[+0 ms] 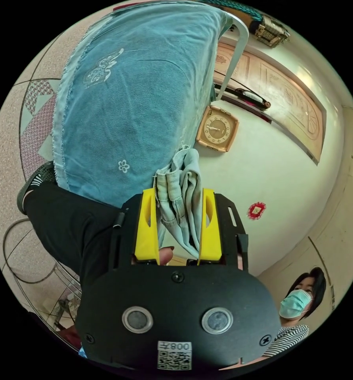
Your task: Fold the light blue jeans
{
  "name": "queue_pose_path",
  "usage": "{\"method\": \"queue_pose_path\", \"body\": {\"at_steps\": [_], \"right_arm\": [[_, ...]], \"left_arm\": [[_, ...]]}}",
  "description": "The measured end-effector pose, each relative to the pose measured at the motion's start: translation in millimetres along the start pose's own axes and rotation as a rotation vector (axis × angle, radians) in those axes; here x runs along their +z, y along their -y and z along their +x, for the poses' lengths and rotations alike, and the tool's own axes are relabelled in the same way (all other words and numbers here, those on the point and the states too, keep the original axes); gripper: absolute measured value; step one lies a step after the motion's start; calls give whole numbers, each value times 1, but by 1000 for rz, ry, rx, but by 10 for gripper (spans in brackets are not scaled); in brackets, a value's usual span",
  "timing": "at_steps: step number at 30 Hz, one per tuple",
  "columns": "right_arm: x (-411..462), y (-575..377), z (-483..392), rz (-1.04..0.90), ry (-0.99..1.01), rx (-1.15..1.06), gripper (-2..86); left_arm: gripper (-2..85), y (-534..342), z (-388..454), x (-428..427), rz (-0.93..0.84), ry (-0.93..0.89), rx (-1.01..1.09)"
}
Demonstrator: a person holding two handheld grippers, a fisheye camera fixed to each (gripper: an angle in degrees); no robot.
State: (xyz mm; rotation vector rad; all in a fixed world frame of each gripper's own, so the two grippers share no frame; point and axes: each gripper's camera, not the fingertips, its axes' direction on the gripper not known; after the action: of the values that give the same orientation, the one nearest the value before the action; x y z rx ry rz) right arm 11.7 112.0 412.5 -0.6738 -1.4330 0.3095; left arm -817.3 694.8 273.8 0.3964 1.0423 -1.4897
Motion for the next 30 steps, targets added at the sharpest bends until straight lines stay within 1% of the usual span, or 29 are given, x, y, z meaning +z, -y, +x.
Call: {"method": "queue_pose_path", "body": {"at_steps": [5,10,17,22,26,30], "right_arm": [[-13,-12,-2,2,9,-1,34],[-33,-27,-2,-1,8,-10,32],[-79,-58,-4,19,17,-29,29],[-129,-99,-13,60,87,-75,28],[-169,-134,-17,102,141,-108,26],[-228,-180,-20,188,204,-154,24]], "left_arm": [[140,0,11,39,-51,43,8],[93,-19,48,84,-56,133,106],[79,-52,108,160,-121,163,242],[72,-97,164,242,-213,184,364],[71,-133,192,311,-294,198,420],[70,-182,216,417,-417,204,469]]}}
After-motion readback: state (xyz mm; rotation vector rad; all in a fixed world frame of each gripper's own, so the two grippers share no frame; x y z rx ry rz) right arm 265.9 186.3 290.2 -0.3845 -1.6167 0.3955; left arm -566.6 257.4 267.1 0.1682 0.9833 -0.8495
